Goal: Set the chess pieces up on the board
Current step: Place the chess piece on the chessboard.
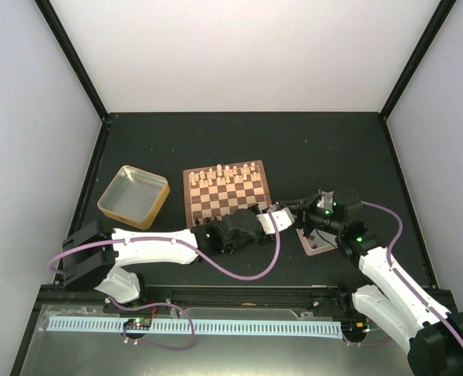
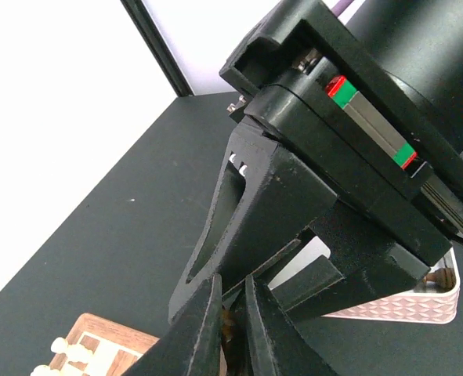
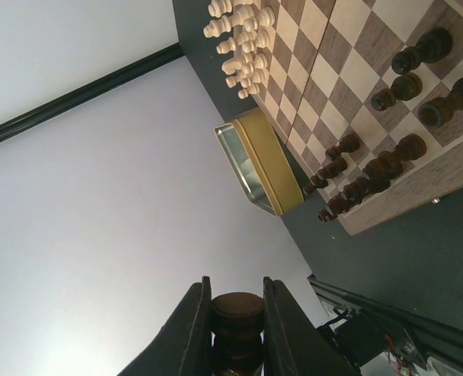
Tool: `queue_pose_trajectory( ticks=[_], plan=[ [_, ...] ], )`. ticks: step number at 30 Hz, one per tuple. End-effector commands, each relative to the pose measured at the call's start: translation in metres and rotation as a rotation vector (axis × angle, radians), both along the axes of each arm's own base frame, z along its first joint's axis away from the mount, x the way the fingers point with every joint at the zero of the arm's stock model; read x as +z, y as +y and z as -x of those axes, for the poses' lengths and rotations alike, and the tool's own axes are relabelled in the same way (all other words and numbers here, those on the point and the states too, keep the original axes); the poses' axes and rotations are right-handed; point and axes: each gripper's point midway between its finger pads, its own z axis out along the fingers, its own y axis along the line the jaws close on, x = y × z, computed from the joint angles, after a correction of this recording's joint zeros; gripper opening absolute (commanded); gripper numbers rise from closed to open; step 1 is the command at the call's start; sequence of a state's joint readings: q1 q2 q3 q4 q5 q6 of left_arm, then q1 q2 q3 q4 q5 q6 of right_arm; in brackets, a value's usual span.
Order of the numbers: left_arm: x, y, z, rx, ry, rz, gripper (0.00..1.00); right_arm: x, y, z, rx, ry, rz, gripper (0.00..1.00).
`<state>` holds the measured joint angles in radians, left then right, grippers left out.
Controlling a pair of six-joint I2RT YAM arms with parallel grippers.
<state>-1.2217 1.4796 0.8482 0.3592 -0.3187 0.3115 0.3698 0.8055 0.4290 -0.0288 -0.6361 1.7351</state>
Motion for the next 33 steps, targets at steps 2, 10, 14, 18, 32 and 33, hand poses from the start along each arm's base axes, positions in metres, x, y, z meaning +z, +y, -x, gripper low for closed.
queue_pose_trajectory(
  ticks=[2,10,14,18,32,33],
  plan=[
    [0.014,-0.007,-0.005,0.017,-0.039,0.019,0.13,0.007,0.006,0.007,0.037,-0.007,-0.048,0.11],
    [0.003,-0.002,-0.002,0.017,-0.023,-0.009,0.21,0.012,0.006,0.008,0.027,-0.006,-0.092,0.12],
    [0.0,0.001,-0.001,0.017,-0.018,-0.015,0.19,0.013,0.005,0.008,0.016,-0.003,-0.111,0.11],
    [-0.002,0.005,0.0,0.019,-0.013,-0.025,0.16,0.012,0.004,0.007,0.006,-0.003,-0.11,0.11],
    [-0.014,0.011,-0.001,0.029,-0.022,-0.085,0.17,0.018,0.006,0.008,0.017,-0.012,-0.124,0.11],
    [-0.014,0.011,-0.001,0.031,-0.024,-0.087,0.15,0.019,0.006,0.008,0.018,-0.012,-0.126,0.11]
  ],
)
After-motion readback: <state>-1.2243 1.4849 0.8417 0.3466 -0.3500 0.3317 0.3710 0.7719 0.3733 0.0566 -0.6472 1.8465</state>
